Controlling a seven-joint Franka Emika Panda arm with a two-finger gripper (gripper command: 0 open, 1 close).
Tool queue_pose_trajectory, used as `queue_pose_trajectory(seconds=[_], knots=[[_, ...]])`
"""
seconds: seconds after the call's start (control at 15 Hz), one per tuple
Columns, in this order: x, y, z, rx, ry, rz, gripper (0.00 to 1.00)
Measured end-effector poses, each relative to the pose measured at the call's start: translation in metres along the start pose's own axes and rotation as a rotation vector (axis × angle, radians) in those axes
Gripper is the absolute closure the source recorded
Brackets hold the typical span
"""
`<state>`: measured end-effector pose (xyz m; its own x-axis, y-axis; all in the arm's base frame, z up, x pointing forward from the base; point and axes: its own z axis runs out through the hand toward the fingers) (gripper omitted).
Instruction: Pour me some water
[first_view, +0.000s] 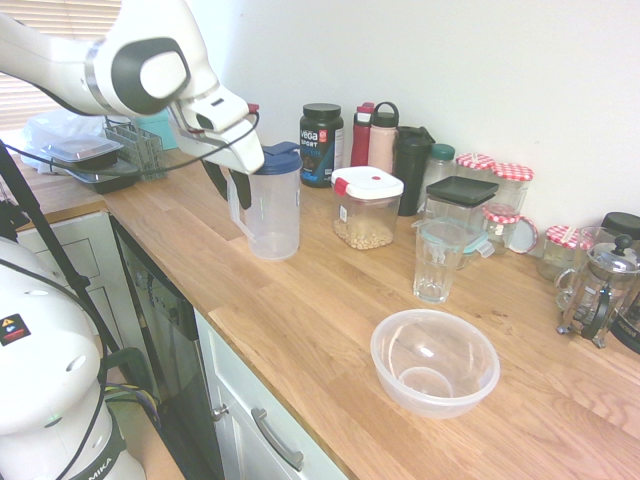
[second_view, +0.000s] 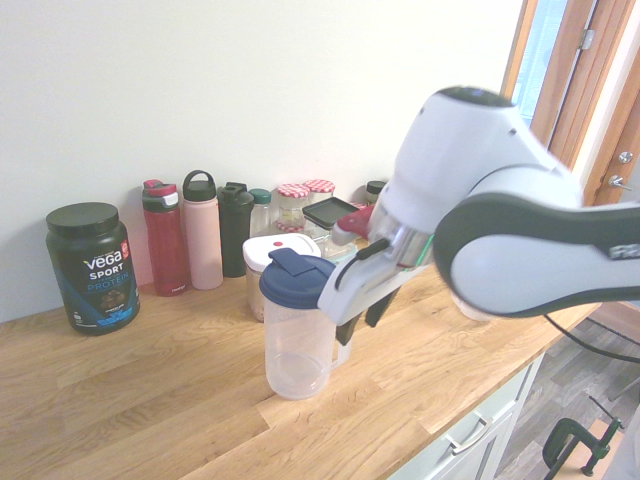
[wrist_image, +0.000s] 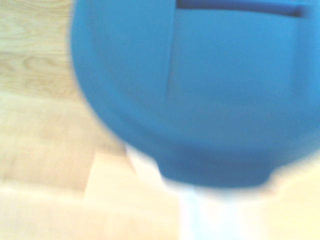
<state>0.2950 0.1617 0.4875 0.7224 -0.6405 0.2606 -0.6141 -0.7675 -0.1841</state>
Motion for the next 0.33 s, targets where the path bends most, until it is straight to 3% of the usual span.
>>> queue_pose_trajectory(seconds=[0.13, 0.33], knots=[[0.007, 0.027, -0.022, -0.044, -0.006, 0.04, 0.0], [0.042, 0.077, -0.01, -0.097, -0.022, 0.159, 0.0]])
